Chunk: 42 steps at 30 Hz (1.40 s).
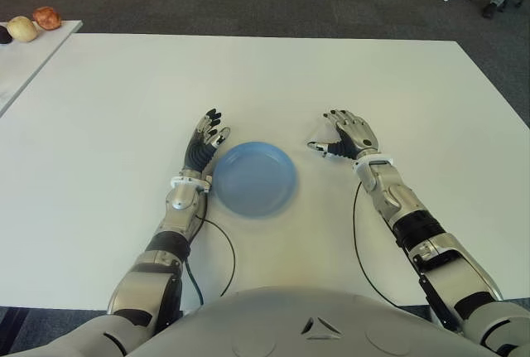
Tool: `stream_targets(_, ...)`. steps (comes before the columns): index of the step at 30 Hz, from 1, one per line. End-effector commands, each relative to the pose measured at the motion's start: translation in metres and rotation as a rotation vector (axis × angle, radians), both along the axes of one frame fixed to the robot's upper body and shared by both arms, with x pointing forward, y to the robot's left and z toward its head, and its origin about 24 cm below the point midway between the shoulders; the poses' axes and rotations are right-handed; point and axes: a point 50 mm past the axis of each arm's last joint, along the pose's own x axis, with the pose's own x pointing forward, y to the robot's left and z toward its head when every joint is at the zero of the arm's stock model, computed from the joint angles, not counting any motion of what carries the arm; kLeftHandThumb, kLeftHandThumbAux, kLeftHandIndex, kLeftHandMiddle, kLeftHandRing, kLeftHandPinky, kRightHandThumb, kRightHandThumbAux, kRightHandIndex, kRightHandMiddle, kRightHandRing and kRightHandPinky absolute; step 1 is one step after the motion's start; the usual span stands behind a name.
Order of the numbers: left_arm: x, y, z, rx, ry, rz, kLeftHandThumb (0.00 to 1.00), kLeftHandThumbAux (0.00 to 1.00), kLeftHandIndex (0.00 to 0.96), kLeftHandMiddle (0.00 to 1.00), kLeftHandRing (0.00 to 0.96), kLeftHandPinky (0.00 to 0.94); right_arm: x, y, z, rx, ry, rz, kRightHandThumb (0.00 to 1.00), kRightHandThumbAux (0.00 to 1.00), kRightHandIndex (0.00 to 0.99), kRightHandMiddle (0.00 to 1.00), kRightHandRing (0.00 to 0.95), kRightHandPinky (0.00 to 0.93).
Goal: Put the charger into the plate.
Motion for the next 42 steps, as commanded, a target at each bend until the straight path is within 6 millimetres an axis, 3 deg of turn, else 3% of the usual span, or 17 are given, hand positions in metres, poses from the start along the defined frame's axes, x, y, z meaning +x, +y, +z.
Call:
stream_targets(1,-0.034,-0.006,-0.035,-0.016,0.172,0.012,0.000,0.472,0.088,0.140,0.130,0.144,-0.002,0.000,-0.013,-0.014,0.034,-0.008,0.353,0.183,0.000,0.000,0.000,0.000)
stream_targets(15,-0.036,-0.005,-0.034,-0.012,0.163,0.016,0.000,0.477,0.092,0.148,0.140,0.138,-0.007,-0.007,-0.029,-0.008,0.059,0.006,0.327,0.172,0.000,0.000,0.000,0.000)
stream_targets(42,-0.040,0.001,-0.031,-0.016,0.154,-0.007,0.000,0.474,0.077,0.142,0.129,0.125,-0.007,-0.012,-0.040,0.014,0.139,-0.025,0.301,0.188,0.000,0.000,0.000,0.000)
